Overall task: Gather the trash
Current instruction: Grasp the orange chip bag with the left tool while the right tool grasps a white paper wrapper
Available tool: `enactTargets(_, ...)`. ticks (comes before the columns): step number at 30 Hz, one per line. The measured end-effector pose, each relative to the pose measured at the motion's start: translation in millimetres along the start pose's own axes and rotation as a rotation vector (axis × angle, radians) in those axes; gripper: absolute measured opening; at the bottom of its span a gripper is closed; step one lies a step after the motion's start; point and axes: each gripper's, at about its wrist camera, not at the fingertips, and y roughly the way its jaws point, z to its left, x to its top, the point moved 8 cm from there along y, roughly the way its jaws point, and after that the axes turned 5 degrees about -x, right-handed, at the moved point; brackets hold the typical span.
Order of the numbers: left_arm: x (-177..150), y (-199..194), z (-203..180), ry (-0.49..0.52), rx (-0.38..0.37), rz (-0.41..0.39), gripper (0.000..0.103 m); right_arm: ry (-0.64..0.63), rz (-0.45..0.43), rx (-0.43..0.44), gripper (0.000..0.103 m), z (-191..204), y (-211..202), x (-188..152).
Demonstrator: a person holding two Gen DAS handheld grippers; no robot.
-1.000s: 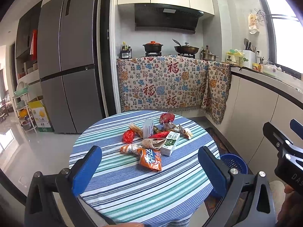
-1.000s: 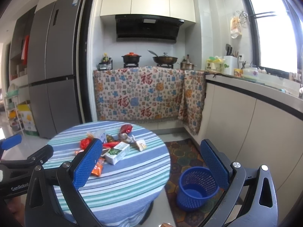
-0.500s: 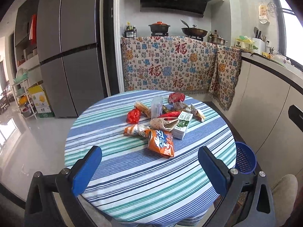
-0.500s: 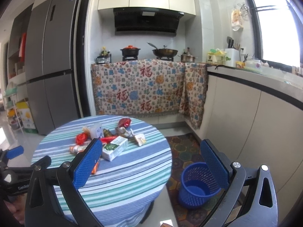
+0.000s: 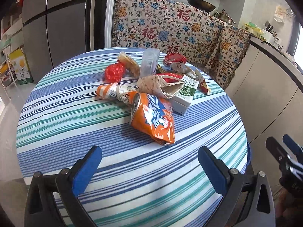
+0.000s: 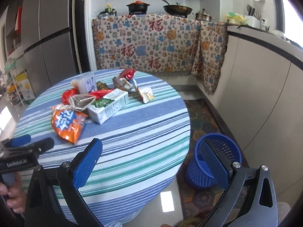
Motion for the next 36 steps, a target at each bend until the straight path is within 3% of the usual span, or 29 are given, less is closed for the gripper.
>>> enactTargets(9,25,74,0,0.060,0.078,0.048,0.103,-0.013,0.082,0.006,0.103,-1,39,-19)
enactTargets(14,30,92,6,0.095,0.108,0.058,0.103,-0.019,0.118,0.037,0.103,-2,70,-13)
enactTargets(18,34,94,12,0.070,0.063,0.051,0.103,-0.055,0.166,0.030,0.103,-3,110,-4)
enactTargets(24,25,87,14,0.084,-0.015,0.083,0.087,-0.120,0.231,0.066,0.103,12,157,6)
enactTargets(32,10,73,29,0.136,-0.015,0.150,0.088,-0.129,0.250,0.108,0.103,26,169,2)
enactTargets(36,11,65,38,0.060,-0.078,0.132,0.088,-0.101,0.262,0.132,0.103,23,170,0)
